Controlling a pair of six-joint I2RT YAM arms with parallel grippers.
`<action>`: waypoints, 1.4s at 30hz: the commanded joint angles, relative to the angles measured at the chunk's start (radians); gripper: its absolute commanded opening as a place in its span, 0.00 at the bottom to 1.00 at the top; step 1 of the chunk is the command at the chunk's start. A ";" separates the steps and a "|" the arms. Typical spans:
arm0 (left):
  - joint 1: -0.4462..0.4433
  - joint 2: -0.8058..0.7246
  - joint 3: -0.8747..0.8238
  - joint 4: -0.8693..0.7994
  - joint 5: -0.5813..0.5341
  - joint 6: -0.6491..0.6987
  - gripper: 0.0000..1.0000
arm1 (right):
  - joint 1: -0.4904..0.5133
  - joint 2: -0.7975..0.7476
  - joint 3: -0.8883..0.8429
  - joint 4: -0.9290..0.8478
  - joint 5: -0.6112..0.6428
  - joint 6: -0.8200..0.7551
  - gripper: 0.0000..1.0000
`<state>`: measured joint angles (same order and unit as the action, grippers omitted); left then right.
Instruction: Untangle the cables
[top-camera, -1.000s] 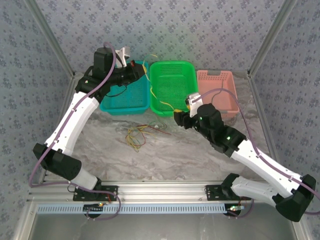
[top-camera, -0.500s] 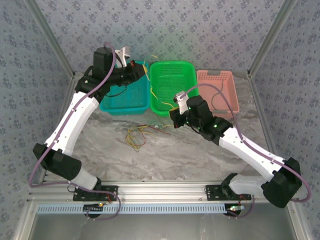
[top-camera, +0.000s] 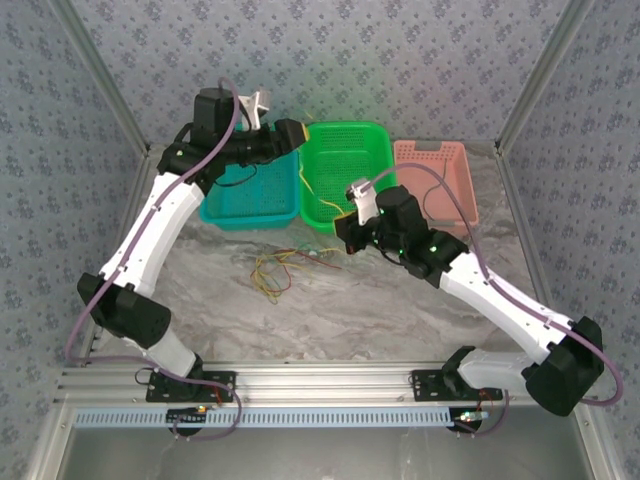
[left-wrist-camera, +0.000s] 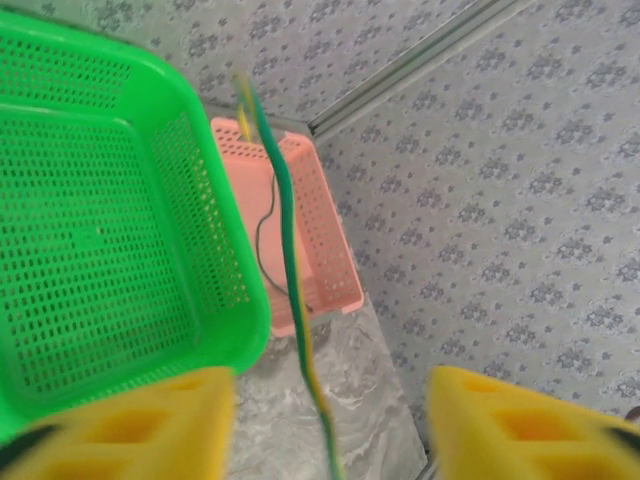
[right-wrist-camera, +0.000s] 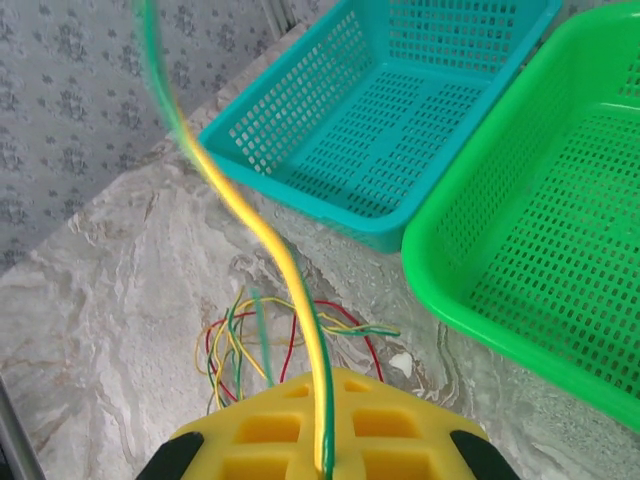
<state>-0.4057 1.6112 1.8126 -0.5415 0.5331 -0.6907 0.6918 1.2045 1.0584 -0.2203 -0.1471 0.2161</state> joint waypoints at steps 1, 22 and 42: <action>0.008 -0.091 -0.033 -0.017 -0.060 0.002 0.86 | -0.023 0.012 0.067 -0.012 -0.015 0.057 0.00; -0.229 -0.253 -0.487 0.390 -0.223 -0.168 0.64 | 0.007 0.122 0.174 0.007 -0.024 0.154 0.00; -0.070 -0.189 -0.368 0.295 -0.069 -0.096 0.00 | 0.049 0.029 0.117 0.015 0.098 0.139 0.50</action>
<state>-0.5537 1.4277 1.3800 -0.2302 0.3622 -0.8314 0.7383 1.3045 1.1965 -0.2184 -0.1143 0.3649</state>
